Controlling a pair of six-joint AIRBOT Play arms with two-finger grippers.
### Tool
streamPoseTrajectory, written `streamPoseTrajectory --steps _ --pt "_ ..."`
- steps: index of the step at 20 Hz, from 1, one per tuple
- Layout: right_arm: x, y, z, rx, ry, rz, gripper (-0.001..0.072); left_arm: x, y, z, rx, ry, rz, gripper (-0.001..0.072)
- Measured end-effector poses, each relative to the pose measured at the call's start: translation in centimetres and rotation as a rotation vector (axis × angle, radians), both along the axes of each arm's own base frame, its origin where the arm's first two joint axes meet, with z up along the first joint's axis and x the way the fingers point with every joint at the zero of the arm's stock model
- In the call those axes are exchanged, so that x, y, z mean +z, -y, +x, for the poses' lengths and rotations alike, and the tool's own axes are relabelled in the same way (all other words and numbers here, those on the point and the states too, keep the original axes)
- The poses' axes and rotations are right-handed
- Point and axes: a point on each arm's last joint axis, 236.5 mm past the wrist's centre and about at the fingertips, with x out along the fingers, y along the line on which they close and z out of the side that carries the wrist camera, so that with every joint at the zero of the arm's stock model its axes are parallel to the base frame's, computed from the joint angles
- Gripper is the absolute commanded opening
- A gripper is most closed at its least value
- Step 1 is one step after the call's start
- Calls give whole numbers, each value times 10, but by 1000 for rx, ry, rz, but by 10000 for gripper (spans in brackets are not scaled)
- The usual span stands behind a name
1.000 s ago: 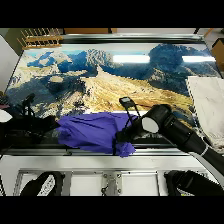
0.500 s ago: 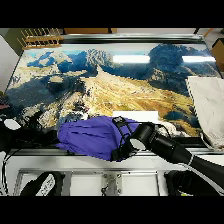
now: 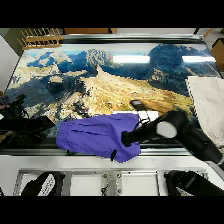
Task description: Fold the clothes and pants, and hang the long-sleeved shirts on hangers.
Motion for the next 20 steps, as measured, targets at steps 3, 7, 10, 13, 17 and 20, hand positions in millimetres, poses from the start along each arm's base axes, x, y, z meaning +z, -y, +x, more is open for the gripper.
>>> streamPoseTrajectory --steps 3,7,10,13,17,20 --pt "-14 60 16 -159 -16 -21 648 12 11 10 -12 45 7 622" --pt "-74 104 5 -327 -150 31 716 10 45 21 -98 55 -1 18" --pt "-106 101 -1 -384 -224 135 714 5 80 33 -178 80 -6 13" --pt "-125 85 0 -389 -269 215 712 3 113 41 -251 109 -12 13" --pt "-143 50 0 -363 -317 281 711 2 143 46 -322 121 -18 13" --pt "-150 16 1 -353 -334 343 705 3 152 49 -344 124 -19 13"
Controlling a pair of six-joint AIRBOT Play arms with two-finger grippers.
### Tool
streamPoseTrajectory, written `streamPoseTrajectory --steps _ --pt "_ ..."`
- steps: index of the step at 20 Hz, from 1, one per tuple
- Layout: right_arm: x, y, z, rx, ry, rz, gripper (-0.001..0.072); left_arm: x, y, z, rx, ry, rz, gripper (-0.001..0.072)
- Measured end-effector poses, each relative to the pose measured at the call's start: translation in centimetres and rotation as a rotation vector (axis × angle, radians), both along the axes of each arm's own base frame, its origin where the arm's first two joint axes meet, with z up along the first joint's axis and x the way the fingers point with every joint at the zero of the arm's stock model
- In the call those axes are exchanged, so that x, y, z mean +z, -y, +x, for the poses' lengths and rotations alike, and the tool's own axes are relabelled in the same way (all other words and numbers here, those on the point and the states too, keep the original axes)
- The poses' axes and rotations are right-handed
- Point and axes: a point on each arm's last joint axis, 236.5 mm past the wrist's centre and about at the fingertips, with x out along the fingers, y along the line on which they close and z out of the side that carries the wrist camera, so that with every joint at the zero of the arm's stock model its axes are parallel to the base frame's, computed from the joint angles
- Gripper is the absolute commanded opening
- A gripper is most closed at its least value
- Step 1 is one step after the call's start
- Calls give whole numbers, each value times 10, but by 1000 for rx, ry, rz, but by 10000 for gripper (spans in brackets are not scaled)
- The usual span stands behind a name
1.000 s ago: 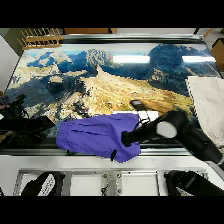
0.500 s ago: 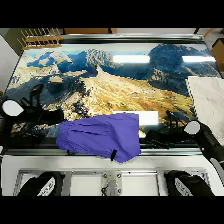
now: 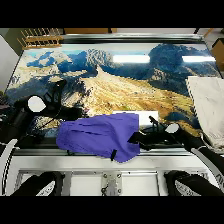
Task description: Fold the clothes and pants, and hang the long-sleeved shirts on hangers.
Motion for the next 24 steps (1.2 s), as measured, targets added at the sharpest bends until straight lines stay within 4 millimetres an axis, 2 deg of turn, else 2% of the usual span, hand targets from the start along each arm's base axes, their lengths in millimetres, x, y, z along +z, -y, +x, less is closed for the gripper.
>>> streamPoseTrajectory --steps 5,7,8,9,10,11,13,15,17,19,21,23,24 --pt "6 -56 8 19 28 118 703 1 5 2 -9 5 -2 13" --pt "7 -73 12 37 51 133 671 2 5 2 -10 5 -2 13" --pt "8 -81 15 44 64 136 451 2 5 3 -8 5 -3 13" --pt "10 -88 19 49 82 138 179 2 5 3 -8 5 -3 13" --pt "12 -93 23 52 101 140 42 2 6 3 -9 4 -3 13" --pt "15 -98 28 56 123 144 3 2 6 3 -8 4 -3 13" --pt "22 -105 39 75 179 151 2 2 6 2 -5 2 -4 13" --pt "36 -103 59 87 245 154 1 2 6 2 -2 1 -4 13" --pt "56 -86 91 82 307 144 1 2 6 2 4 -2 -6 13" --pt "82 -51 130 60 366 107 1 2 6 2 8 -4 -7 13" --pt "110 5 175 6 432 32 1 2 6 2 14 -6 -9 13" --pt "139 77 216 -90 501 -73 1 2 6 3 19 -7 -10 14" --pt "156 120 235 -158 538 -133 1 2 6 3 22 -9 -11 13"
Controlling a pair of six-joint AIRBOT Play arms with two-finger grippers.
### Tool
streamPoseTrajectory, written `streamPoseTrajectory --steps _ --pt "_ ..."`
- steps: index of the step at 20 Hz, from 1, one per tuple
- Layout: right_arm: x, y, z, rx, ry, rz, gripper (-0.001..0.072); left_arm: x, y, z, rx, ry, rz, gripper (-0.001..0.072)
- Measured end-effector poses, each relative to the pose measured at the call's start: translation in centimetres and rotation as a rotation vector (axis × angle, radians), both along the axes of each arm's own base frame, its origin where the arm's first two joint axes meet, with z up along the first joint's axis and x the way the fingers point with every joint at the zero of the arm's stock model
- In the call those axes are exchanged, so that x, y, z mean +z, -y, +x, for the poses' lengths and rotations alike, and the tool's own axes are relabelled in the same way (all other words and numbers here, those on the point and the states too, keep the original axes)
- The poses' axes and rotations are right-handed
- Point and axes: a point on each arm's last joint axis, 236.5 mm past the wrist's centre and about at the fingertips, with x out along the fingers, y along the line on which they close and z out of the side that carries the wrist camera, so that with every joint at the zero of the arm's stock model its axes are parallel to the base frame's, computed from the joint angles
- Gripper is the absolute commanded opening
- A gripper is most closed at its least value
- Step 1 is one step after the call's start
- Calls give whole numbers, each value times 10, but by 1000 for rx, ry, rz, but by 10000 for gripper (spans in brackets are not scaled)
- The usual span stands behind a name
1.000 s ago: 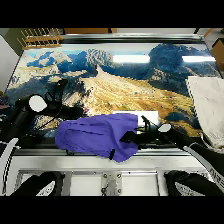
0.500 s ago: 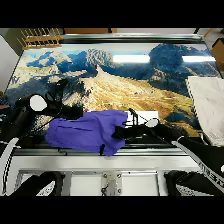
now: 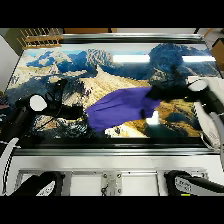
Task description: Fold the clothes and pants, and hang the long-sleeved shirts on hangers.
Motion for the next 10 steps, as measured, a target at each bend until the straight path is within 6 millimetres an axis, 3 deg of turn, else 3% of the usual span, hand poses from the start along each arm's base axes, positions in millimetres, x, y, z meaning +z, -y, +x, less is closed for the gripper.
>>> streamPoseTrajectory --steps 3,6,8,10 --pt "46 127 32 -251 95 -92 1 0 0 0 15 -4 -4 13" --pt "82 237 38 -491 173 -139 1 0 0 0 24 -8 -7 13" --pt "104 293 36 -629 235 -130 1 0 0 0 34 -13 -10 13" --pt "128 335 33 -745 317 -107 1 0 0 0 42 -16 -12 13"
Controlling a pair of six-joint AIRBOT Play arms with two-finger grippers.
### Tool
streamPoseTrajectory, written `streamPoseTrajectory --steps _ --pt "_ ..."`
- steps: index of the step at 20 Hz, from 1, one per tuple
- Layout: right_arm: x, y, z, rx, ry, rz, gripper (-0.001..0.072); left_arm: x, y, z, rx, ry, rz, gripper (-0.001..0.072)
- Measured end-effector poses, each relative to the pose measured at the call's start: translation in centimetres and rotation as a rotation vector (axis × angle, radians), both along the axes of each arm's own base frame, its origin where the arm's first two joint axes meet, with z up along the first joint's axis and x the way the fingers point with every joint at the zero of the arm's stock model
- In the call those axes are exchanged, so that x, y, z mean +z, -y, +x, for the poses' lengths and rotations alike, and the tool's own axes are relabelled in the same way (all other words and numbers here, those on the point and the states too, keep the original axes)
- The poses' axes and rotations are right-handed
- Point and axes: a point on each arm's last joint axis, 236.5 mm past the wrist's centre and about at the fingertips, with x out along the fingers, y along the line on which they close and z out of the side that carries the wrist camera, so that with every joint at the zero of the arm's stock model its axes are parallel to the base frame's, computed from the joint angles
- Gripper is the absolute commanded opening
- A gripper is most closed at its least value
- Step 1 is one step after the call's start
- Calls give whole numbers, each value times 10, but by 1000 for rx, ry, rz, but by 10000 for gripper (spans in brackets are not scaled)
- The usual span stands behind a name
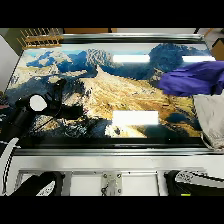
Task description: Fold the clothes and pants, and hang the long-sleeved shirts on hangers.
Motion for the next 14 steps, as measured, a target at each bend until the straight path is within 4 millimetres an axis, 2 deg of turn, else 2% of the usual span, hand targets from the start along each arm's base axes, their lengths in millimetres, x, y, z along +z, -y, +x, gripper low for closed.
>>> streamPoseTrajectory --steps 3,5,8,10,14 --pt "35 47 -9 -128 125 -7 1 0 0 0 12 -6 -3 13" --pt "52 69 -21 -189 170 -25 0 0 0 0 15 -7 -4 13" --pt "59 93 -45 -267 157 -52 0 0 0 0 19 -9 -5 13" --pt "45 100 -65 -299 59 -78 0 0 0 0 19 -9 -5 13" --pt "-9 97 -118 -342 -220 -103 0 0 0 1 22 -5 -6 13"
